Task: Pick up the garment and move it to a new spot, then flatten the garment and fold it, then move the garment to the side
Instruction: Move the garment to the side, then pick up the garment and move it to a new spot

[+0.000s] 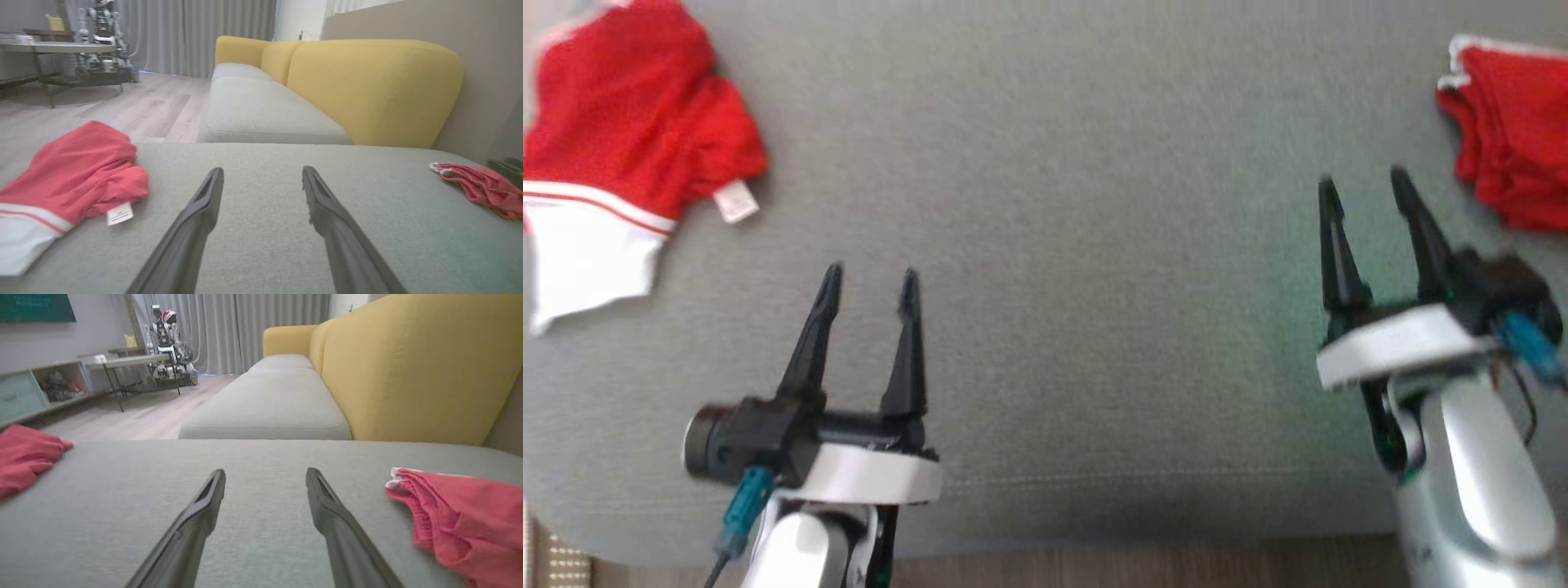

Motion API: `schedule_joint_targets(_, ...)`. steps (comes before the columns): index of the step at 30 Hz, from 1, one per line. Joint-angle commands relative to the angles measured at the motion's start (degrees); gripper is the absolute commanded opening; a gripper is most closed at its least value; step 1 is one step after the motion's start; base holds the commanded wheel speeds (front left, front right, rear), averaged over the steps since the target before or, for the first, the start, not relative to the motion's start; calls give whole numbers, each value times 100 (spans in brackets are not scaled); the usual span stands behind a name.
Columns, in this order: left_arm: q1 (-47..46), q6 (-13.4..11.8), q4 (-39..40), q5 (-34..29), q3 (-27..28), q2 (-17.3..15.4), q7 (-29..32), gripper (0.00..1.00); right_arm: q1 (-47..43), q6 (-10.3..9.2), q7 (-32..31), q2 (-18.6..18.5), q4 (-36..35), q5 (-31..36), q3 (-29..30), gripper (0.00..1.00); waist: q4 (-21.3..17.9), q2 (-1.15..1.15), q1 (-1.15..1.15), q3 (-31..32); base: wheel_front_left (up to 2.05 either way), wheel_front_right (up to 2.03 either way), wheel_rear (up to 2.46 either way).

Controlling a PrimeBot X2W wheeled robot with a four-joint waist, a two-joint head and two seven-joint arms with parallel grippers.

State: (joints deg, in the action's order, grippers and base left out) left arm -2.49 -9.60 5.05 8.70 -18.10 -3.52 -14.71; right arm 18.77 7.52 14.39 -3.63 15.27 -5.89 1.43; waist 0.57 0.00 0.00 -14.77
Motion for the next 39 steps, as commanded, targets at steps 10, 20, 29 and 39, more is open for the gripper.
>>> schedule_joint_targets(10,577,239,160,-99,478,42,-29,100,-1428,-3,60,73,-1249,-308,-241,100,302,0,0,896,0,0,0)
schedule_joint_targets(20,1289,255,235,-136,777,62,-29,100,-2375,-3,61,74,-1368,-377,-406,100,181,0,0,1430,0,0,0)
schedule_joint_targets(29,1419,251,193,-166,762,63,-29,100,-2509,-3,61,75,-1391,-433,-375,100,89,0,0,1611,0,0,0)
schedule_joint_targets(39,1419,248,126,-213,778,64,-29,100,-2567,-3,61,75,-1380,-384,-353,100,92,0,0,1667,0,0,0)
